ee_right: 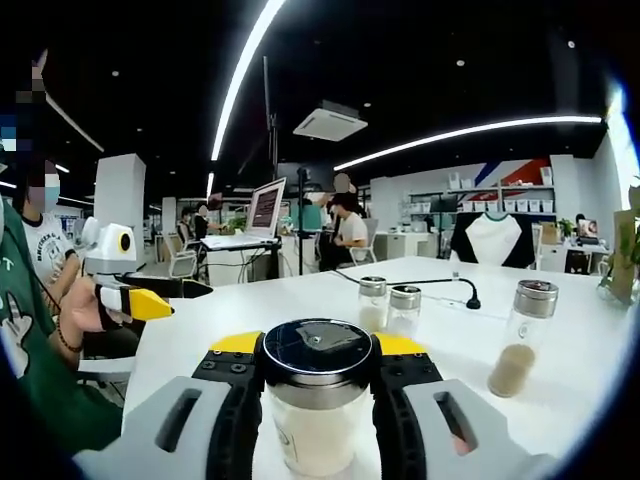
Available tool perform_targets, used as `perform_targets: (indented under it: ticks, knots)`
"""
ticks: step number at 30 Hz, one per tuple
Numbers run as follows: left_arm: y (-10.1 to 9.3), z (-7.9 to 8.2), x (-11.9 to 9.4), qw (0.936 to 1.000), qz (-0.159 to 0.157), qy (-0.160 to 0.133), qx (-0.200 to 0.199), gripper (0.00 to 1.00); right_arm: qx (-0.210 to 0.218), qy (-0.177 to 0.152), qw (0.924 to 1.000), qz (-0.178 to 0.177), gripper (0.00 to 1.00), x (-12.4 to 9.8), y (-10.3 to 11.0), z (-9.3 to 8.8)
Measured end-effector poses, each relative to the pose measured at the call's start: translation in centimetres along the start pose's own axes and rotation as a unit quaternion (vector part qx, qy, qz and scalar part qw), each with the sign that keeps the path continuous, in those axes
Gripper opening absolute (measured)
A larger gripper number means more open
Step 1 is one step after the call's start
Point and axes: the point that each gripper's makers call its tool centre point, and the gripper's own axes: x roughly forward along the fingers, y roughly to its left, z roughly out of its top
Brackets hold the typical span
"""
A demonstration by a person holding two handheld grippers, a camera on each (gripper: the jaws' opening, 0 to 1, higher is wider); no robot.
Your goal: Rotate the seasoning bottle until the label or dispensing opening points toward the visible target arrow and the bottle remains upright within the marked orientation range
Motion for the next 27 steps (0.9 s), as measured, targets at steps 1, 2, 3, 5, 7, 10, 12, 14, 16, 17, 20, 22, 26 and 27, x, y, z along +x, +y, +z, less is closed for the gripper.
perform_targets:
  ticks: [1,2,3,5,7,10,12,14,16,17,20,22,26,27]
  knots:
    - [0.0,0.0,0.0,1.0000,0.000,0.000,0.000,0.91,0.000,0.001,1.0000,0.000,0.40,0.0,0.0,0.0]
    - [0.0,0.0,0.0,1.0000,0.000,0.000,0.000,0.91,0.001,0.002,1.0000,0.002,0.40,0.0,0.0,0.0]
    - [0.0,0.0,0.0,1.0000,0.000,0.000,0.000,0.91,0.001,0.003,1.0000,0.002,0.40,0.0,0.0,0.0]
    - [0.0,0.0,0.0,1.0000,-0.001,0.000,0.000,0.91,0.000,0.005,1.0000,0.006,0.40,0.0,0.0,0.0]
    - [0.0,0.0,0.0,1.0000,0.000,0.000,-0.001,0.91,0.007,0.008,0.9999,0.008,0.41,0.0,0.0,-0.1]
    - [0.1,0.0,0.0,1.0000,0.000,-0.001,-0.001,0.91,0.023,-0.003,0.9997,-0.009,0.59,-0.1,-0.6,0.4]
    - [0.2,0.1,0.0,1.0000,0.002,-0.001,-0.002,0.91,0.027,-0.010,0.9995,-0.014,0.64,-0.4,-0.8,0.8]
    - [0.2,0.1,0.0,1.0000,0.003,-0.001,-0.002,0.91,0.027,-0.019,0.9994,-0.011,0.62,-0.8,-0.7,1.4]
    - [0.3,0.1,0.0,1.0000,0.003,-0.001,-0.002,0.91,0.031,-0.022,0.9991,-0.017,0.65,-1.2,-0.9,1.7]
    - [0.3,0.0,0.0,1.0000,0.003,-0.001,-0.002,0.91,0.030,-0.023,0.9991,-0.020,0.66,-1.4,-0.9,1.9]
    - [0.2,0.2,0.1,1.0000,0.002,-0.006,-0.005,0.92,0.026,-0.025,0.9989,-0.028,0.68,-2.1,-1.0,2.3]
    - [0.0,0.3,0.1,0.9999,0.000,-0.009,-0.006,0.92,0.023,-0.033,0.9985,-0.037,0.67,-2.5,-1.1,2.7]
    - [-0.1,0.3,0.1,1.0000,-0.001,-0.008,-0.005,0.92,0.022,-0.042,0.9978,-0.046,0.67,-3.5,-0.9,3.5]
    - [-0.1,0.3,0.1,1.0000,-0.001,-0.008,-0.005,0.92,0.024,-0.044,0.9976,-0.047,0.67,-3.8,-0.9,3.6]
